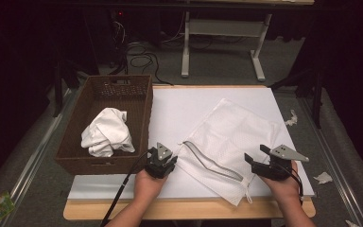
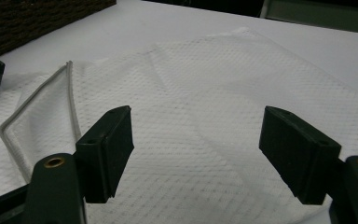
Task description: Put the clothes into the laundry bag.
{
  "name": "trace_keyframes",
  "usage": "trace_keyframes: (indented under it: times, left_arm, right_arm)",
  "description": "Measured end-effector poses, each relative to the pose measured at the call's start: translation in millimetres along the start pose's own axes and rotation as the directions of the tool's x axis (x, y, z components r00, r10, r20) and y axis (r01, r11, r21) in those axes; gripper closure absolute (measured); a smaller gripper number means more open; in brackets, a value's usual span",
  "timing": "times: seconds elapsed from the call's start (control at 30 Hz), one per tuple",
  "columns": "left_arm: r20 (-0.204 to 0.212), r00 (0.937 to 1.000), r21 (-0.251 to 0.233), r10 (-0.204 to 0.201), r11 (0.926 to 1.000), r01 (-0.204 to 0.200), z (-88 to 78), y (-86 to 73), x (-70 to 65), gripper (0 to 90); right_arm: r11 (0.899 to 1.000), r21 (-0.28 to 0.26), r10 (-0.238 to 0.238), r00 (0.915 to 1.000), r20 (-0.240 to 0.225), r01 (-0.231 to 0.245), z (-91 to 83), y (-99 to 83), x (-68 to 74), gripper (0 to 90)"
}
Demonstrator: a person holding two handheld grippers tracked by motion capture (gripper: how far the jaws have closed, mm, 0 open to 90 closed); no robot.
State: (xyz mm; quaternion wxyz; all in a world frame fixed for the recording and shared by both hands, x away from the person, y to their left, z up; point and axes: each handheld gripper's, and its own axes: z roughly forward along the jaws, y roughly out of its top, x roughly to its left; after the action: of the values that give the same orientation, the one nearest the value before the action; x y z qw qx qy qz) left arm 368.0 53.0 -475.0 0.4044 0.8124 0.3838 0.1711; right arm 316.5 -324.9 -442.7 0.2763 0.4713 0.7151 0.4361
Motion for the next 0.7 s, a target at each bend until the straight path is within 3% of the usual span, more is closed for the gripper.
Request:
trace_keyframes:
  times: [0.03, 0.1, 0.17, 0.2, 0.33, 0.4, 0.5, 0.6, 0.7]
  left_arm:
    - [0.046, 0.9989, -0.044, 0.011, 0.9990, -0.009, -5.9, 1.1, -2.2, 55.3]
    - [0.062, 0.9977, -0.071, 0.026, 0.9973, -0.022, -8.7, 1.5, -4.6, 50.8]
    - [0.066, 0.9944, -0.087, 0.082, 0.9933, -0.076, -15.2, 5.4, -13.0, 38.0]
    - [0.066, 0.9944, -0.087, 0.082, 0.9933, -0.076, -15.2, 5.4, -13.0, 33.6]
    - [0.073, 0.9904, -0.108, 0.118, 0.9881, -0.109, -22.3, 7.3, -17.3, 28.2]
    - [0.092, 0.9887, -0.097, 0.119, 0.9892, -0.110, -23.7, 8.7, -16.3, 21.3]
    - [0.155, 0.9848, -0.113, 0.078, 0.9918, -0.060, -33.1, 13.4, -13.0, 19.2]
    - [0.145, 0.9861, -0.128, 0.082, 0.9898, -0.063, -40.5, 16.9, -14.5, 15.3]
    - [0.120, 0.9881, -0.176, 0.096, 0.9816, -0.074, -55.1, 24.7, -18.7, 10.7]
  right_arm:
    - [1.000, -0.001, 0.005, 1.0000, -0.004, -0.005, -0.6, 0.3, 0.8, 26.0]
    - [1.000, -0.009, 0.007, 0.9999, -0.007, -0.007, -1.1, 0.3, 1.2, 25.8]
    - [0.999, -0.022, 0.031, 0.9995, -0.008, -0.031, -1.2, -1.3, 2.2, 22.2]
    - [0.999, -0.022, 0.031, 0.9995, -0.008, -0.031, -1.2, -1.3, 2.2, 22.2]
    - [0.998, -0.021, 0.054, 0.9985, 0.012, -0.053, 0.4, 2.1, 1.5, 18.4]
    - [0.998, -0.022, 0.064, 0.9978, 0.017, -0.063, 1.9, 4.7, 4.0, 16.5]
    - [0.998, 0.008, 0.055, 0.9984, 0.015, -0.055, 4.8, 5.2, 8.4, 16.7]
    - [0.999, 0.021, 0.043, 0.9989, 0.017, -0.044, 6.2, 4.3, 9.5, 16.6]
    - [0.999, 0.034, 0.029, 0.9994, 0.020, -0.029, 6.0, 1.3, 9.8, 15.4]
